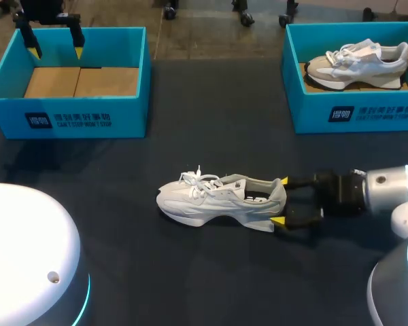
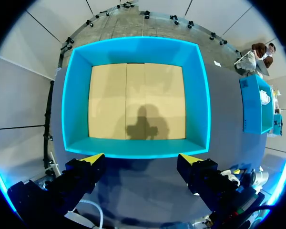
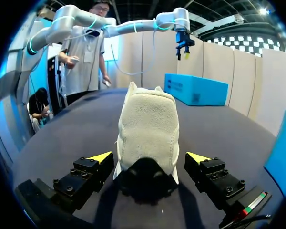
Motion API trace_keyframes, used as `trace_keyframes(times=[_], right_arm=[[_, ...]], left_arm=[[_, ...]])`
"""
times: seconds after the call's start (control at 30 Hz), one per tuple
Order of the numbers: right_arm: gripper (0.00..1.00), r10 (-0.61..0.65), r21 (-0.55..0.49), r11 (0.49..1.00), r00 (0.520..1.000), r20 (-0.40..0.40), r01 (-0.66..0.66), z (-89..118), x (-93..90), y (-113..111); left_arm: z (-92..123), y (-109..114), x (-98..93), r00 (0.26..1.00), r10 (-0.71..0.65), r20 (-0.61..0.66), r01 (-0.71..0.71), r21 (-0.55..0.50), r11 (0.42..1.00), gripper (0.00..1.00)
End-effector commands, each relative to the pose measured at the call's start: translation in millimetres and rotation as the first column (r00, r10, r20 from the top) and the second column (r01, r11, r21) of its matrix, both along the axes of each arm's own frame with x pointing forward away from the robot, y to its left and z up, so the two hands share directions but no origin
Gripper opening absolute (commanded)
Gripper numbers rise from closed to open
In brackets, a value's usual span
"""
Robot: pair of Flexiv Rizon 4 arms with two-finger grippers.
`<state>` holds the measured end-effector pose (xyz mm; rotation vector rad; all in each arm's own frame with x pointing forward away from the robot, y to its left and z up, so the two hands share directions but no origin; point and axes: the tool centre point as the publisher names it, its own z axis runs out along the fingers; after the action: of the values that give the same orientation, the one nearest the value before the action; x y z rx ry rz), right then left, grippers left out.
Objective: Take the shoe out of the shoebox, open the shoe tongue, remove and reinsert the insole, then place the shoe into the shoebox
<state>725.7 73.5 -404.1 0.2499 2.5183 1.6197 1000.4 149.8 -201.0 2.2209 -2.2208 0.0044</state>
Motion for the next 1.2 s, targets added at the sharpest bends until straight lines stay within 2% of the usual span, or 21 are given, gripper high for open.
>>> trace_keyframes(times=[0.03,0.27,0.53,0.57,0.6,0.63,0.67,1.2], right_arm=[[1.0,0.015,0.003,1.0,1.0,-0.006,-0.015,-7,9.3,12],[1.0,0.039,0.016,0.999,0.999,-0.009,-0.039,-10,16.1,26],[1.0,0.053,0.022,0.998,0.998,-0.023,-0.053,-16,14.7,33],[0.8,0.054,0.022,0.998,0.998,-0.025,-0.054,-17,14.3,33],[0.51,0.056,0.021,0.998,0.998,-0.027,-0.055,-17,14.3,33],[0.28,0.059,0.021,0.998,0.998,-0.027,-0.058,-17,14.2,33],[0.0,0.062,0.02,0.998,0.998,-0.027,-0.061,-17,14.1,33],[0.0,0.144,-0.007,0.99,0.989,-0.031,-0.144,-12,12.2,16]], left_arm=[[0,0,-0.4,1.0,0.0,0.0,0.0,0.001,1.0,1.0],[0,0,-0.4,1.0,0.0,0.0,0.0,0.001,1.0,1.0],[0,0,-0.4,1.0,0.0,0.0,0.0,0.001,1.0,1.0],[0,0,-0.4,1.0,0.0,0.0,0.0,0.001,1.0,1.0],[0,0,-0.4,1.0,0.0,0.0,0.0,0.001,1.0,1.0],[0,0,-0.4,1.0,0.0,0.0,0.0,0.001,1.0,1.0],[0,0,-0.4,1.0,0.0,0.0,0.0,0.001,1.0,1.0],[0,0,-0.4,1.0,0.0,0.0,0.0,0.001,1.0,1.0]])
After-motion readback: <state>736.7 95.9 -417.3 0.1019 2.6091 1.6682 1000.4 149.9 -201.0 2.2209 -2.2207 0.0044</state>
